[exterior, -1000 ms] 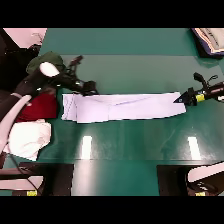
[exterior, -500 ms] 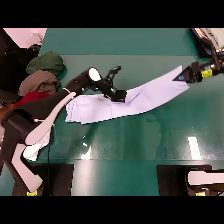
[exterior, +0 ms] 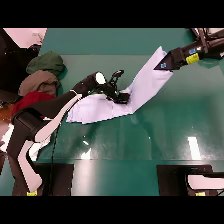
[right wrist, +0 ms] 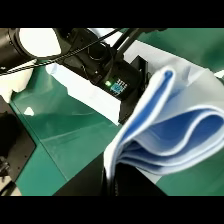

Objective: Fold the shirts.

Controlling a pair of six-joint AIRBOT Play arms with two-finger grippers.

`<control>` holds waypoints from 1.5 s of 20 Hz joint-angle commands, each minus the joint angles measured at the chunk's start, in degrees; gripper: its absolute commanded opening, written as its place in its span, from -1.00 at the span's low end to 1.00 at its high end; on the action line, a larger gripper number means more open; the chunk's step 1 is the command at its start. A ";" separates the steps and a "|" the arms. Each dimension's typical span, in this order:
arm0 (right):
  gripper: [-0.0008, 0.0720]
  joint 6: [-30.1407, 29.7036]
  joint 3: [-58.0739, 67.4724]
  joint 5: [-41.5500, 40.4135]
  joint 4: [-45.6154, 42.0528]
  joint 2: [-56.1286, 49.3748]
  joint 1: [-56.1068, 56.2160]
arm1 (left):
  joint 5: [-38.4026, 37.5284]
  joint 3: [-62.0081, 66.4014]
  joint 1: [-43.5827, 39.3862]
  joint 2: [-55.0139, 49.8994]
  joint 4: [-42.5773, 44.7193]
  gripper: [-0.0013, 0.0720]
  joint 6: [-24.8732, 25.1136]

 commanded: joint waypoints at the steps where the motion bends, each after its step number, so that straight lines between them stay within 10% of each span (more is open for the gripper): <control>1: -0.94 0.26 2.51 -0.59 -4.24 0.04 4.09 | -1.44 0.81 -0.04 2.01 4.79 -0.91 -0.13; 15: -0.91 -12.90 2.89 -25.86 8.33 -13.77 31.34 | -10.19 0.79 32.26 34.60 19.47 -0.91 -0.48; 19: 0.52 -22.40 2.93 -40.02 8.17 -22.32 41.57 | -12.96 0.79 39.01 38.69 19.45 -0.91 -0.50; 30: 0.46 -10.49 -19.02 -20.92 -8.63 -4.92 14.32 | -18.18 0.59 34.36 38.14 18.36 -0.91 -0.02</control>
